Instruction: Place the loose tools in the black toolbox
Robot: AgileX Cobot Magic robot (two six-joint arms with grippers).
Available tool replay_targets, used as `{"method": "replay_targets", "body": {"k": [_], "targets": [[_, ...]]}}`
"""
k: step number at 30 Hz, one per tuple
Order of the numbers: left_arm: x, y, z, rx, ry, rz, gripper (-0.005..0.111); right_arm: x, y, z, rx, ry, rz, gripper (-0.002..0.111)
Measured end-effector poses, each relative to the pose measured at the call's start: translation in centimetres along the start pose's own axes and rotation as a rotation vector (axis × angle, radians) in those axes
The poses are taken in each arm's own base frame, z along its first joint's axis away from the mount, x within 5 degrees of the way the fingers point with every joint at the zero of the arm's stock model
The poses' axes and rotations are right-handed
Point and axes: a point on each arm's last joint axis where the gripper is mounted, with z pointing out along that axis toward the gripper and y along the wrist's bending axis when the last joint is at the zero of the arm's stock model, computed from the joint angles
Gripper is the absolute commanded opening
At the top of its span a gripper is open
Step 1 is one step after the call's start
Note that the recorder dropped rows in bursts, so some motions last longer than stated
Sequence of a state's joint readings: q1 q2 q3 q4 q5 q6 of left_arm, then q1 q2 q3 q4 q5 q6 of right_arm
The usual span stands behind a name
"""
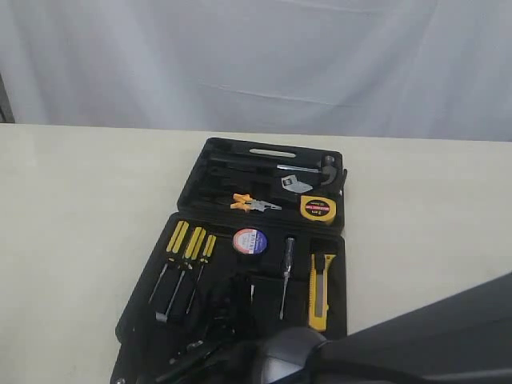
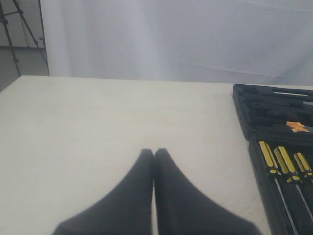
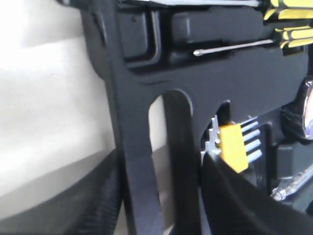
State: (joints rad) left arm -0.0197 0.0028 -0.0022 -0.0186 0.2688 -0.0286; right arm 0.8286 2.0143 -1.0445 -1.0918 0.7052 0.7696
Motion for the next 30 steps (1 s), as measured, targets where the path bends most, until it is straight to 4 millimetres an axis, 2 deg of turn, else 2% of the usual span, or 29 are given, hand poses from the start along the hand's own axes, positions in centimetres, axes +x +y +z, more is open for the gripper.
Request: {"method": "replay_targets", "body": {"k": [12,23,30], "targets": [[0.0,0.0,0.0,0.000,0.000,0.000,0.000,0.0,0.1,-0.3,-0.019,0.008,-0.068,-0.001],[0.0,0.0,0.0,0.000,0.000,0.000,0.000,0.1,-0.8,-5.6,-0.147,-0.017,-0.127,-0.001],[0.0,0.0,0.0,0.000,0.000,0.000,0.000,0.5,-2.0,-7.7,-0.155,-0.019,-0.131,-0.001]]}}
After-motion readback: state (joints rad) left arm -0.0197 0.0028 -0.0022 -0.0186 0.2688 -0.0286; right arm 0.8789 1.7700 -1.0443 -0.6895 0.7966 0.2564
